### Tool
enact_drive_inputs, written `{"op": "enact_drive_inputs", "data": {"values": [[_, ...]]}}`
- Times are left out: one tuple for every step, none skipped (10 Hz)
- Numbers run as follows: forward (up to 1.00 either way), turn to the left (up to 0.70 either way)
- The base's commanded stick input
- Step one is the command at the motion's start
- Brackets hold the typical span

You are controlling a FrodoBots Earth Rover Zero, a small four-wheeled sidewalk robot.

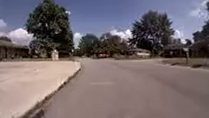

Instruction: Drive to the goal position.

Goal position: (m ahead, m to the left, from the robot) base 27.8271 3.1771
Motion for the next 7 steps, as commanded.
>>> {"op": "enact_drive_inputs", "data": {"values": [[1.0,0.02],[1.0,0.0],[1.0,0.0],[1.0,0.01],[1.0,0.13],[1.0,0.25],[1.0,0.3]]}}
